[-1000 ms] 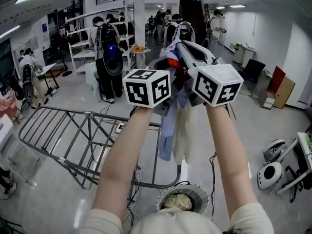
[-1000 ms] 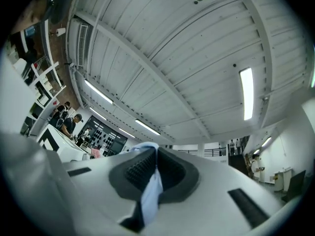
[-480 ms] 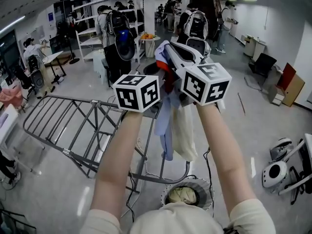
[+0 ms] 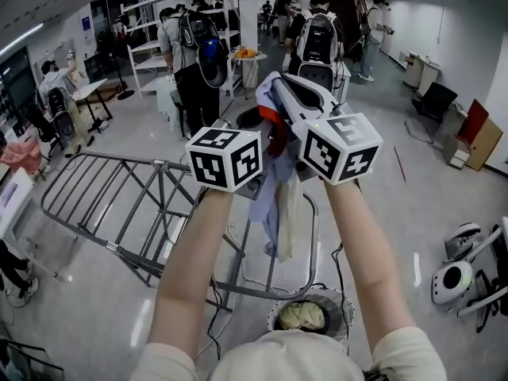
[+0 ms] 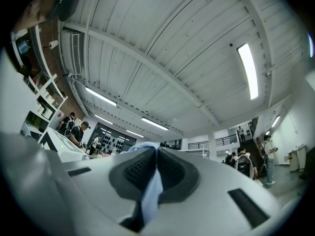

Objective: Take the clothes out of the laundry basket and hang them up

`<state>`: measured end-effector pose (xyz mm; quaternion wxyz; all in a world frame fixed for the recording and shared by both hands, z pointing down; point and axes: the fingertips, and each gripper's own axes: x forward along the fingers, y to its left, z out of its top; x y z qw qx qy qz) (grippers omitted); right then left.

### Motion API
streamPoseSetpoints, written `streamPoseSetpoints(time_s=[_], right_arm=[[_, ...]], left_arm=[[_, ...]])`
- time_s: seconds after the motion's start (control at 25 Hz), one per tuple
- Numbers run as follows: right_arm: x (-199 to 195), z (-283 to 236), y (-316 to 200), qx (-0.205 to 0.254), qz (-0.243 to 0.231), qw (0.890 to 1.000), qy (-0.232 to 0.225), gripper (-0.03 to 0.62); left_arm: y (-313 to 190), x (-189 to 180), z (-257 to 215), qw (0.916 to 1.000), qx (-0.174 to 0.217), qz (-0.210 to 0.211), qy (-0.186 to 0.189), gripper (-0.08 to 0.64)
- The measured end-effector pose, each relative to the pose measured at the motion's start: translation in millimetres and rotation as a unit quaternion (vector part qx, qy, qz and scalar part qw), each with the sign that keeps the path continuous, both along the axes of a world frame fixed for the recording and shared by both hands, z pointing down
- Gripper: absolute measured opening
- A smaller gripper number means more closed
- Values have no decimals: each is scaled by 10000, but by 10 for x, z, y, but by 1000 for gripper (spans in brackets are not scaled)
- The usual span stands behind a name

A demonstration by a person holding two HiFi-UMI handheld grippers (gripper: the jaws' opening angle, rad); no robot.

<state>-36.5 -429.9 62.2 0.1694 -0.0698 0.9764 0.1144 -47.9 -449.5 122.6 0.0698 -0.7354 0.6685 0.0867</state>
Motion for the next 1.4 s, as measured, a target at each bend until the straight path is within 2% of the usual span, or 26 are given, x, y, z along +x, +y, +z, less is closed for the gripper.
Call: streamPoseSetpoints(time_s=[0.28,0.44,0.6,0.84,1.0,1.16,1.4], right_arm=[[484,480,-244,-223,345,9991,75,12],[652,892,-373,-440,477,9969,451,12],[947,1192,-514,-609,596,9926,868,12],[1200,1764,-815,-653,1030,9801,1569,12],[1349,1941,-1193,-746,1486,9702,1764,12],[1248,1951,-1475,-1003,1688,9643,1778,12],[527,1986,-1571,-916,1480,9618,2114,12]], left_arm=[[-254,449,514,9978,-295,573,-127,18],[-307,578,1007,9941,-799,687,-256,18],[-316,756,1469,9869,-1369,824,-233,18],[-22,701,2214,9754,-2018,875,-164,18],[318,661,2531,9702,-2300,760,-37,17],[742,671,2673,9626,-2589,769,201,17],[1132,573,2774,9551,-2801,824,503,18]])
